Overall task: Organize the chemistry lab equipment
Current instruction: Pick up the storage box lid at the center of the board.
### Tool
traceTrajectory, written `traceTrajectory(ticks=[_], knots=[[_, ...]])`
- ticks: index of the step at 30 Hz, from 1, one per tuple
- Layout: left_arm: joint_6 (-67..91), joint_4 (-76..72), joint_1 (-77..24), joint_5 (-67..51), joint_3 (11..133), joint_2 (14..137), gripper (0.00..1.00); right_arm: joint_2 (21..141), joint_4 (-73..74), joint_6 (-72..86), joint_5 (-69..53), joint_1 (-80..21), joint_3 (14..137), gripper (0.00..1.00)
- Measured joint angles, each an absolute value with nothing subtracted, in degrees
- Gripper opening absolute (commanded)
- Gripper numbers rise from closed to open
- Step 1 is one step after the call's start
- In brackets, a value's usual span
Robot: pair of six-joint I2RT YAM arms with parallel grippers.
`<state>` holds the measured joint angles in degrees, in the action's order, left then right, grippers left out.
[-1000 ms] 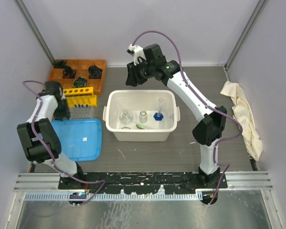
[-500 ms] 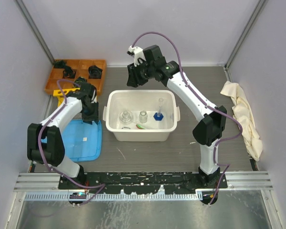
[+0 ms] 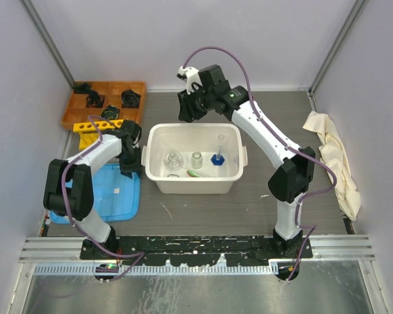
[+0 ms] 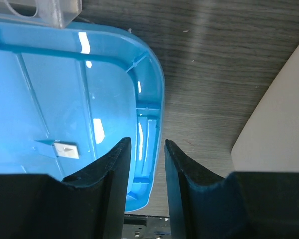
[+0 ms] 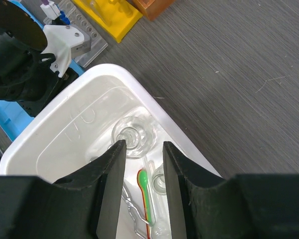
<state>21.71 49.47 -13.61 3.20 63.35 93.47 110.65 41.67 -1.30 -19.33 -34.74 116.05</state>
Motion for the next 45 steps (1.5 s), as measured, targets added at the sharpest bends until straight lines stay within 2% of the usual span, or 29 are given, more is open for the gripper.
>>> traceTrajectory(ticks=[10, 23, 33, 45], knots=[[23.0, 45.4, -14.7, 3.1, 63.0, 96.5, 0.32, 108.6, 41.7, -1.9, -18.3, -34.7, 115.3, 0.43], [23.2, 44.1, -14.8, 2.3, 62.4, 98.9, 0.0, 108.6, 41.7, -2.7, -17.4, -34.7, 115.3, 0.43], [23.1, 49.2, -14.9, 3.3, 64.1, 98.3, 0.0, 108.6, 41.8, -2.7, -17.2, -34.7, 115.3, 0.43], [22.5, 63.4, -14.9, 6.3, 80.0, 92.3, 0.0, 108.6, 41.8, -2.7, -17.2, -34.7, 115.3, 0.43]])
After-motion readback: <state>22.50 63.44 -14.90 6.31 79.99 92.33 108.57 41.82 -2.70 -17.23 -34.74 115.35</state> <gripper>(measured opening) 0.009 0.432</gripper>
